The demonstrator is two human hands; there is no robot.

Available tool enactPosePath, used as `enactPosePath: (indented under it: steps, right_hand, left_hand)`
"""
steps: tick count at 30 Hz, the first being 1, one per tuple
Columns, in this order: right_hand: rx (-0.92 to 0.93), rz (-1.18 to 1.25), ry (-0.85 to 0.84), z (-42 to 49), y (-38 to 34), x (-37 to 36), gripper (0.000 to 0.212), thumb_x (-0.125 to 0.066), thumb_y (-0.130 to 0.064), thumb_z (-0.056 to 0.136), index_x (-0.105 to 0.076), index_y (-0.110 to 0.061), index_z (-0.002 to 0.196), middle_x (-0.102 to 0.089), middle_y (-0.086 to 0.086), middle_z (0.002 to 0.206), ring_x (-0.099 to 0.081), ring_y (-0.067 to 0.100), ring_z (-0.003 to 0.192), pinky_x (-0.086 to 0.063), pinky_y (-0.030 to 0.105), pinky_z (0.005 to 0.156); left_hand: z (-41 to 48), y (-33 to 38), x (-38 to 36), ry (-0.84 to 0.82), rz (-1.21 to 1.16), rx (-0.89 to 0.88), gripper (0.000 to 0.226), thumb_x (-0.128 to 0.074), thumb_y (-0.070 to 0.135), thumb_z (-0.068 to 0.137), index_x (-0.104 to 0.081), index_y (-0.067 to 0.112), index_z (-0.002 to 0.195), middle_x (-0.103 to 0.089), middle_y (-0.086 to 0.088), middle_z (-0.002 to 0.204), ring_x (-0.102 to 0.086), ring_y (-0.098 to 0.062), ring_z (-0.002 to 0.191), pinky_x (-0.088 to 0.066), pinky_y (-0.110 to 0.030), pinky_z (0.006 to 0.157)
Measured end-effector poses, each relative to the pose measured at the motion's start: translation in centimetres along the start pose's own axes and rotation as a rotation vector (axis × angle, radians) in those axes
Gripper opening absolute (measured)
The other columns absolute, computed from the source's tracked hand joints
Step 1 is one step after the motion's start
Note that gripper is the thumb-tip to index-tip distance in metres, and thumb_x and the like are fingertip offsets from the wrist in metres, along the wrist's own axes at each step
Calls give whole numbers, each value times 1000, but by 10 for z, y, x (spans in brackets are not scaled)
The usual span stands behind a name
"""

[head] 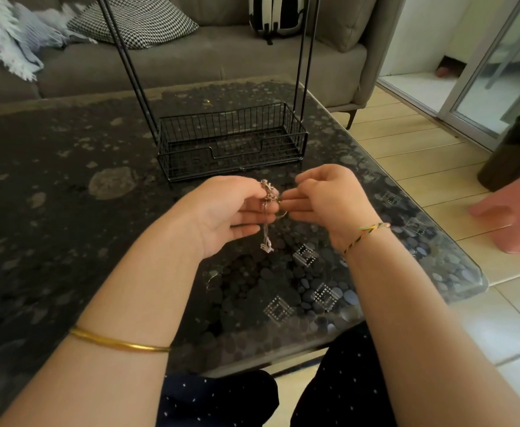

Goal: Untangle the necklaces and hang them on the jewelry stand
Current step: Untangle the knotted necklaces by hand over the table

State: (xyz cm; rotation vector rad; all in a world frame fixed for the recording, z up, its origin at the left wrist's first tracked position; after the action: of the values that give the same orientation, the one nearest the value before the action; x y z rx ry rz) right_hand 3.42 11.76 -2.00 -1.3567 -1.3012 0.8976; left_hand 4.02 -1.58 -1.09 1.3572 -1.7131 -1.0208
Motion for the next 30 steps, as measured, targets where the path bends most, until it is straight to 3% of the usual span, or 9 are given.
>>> enactPosePath:
  steps: [4,6,10,13,16,23,30]
  right_hand:
    - [55,-37,-43,-1,-2,-1,13,-44,-2,91,-53,-12,88,-65,6,80,-62,15,64,-55,30,67]
    - [56,-54,-138,-4,-3,-4,16,-46,-3,90,-56,-13,82,-65,3,79,-63,16,72,-53,31,72]
    - [63,-159,-271,-7,0,-12,17,-54,0,82,-61,-13,90,-64,4,86,-61,16,87,-51,37,83]
    - [63,-152,-335,-9,-1,-15,13,-67,-8,79,-59,-17,83,-65,1,85,-60,13,85,-50,35,81]
    - [99,-178,-297,-9,0,-14,17,-70,-9,79,-56,-17,77,-62,0,75,-60,13,73,-49,32,73]
    - [84,-150,-249,-11,-3,-8,14,-55,-7,89,-59,-14,78,-63,0,71,-62,7,55,-47,17,54]
    - [33,7,-206,-9,-1,-5,13,-51,-6,93,-60,-10,85,-59,2,67,-49,6,51,-43,21,55]
  left_hand:
    - [-1,2,2,31,-33,1,16,-53,15,90,-67,17,83,-65,3,67,-63,-13,72,-49,-33,87]
    - [0,3,3,51,-49,-11,15,-55,16,90,-68,16,85,-63,2,72,-61,-12,71,-50,-31,83]
    - [1,4,7,85,-90,-49,13,-57,13,89,-70,14,90,-66,1,79,-59,-11,68,-51,-26,71]
    - [2,4,10,116,-104,-79,12,-57,13,91,-68,14,96,-68,-2,83,-63,-13,72,-51,-26,70]
    - [3,5,13,178,-70,-112,11,-59,15,91,-66,16,98,-71,-2,87,-66,-12,73,-51,-27,71]
    - [8,3,15,265,10,-153,5,-59,18,92,-63,20,90,-66,2,79,-59,-8,64,-53,-28,72]
    - [8,2,12,262,-32,-158,6,-56,15,94,-61,15,94,-65,-2,85,-59,-11,68,-57,-30,71]
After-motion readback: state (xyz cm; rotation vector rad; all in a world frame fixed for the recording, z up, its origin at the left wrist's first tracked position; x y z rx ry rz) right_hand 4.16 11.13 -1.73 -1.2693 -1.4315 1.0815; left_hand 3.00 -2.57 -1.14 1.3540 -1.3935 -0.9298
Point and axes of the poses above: each hand's wrist, its own z-axis towards the middle knuckle, its own x-axis out of the back of the hand, y = z × x, the point moved 3 cm from there along z, towards the middle knuckle
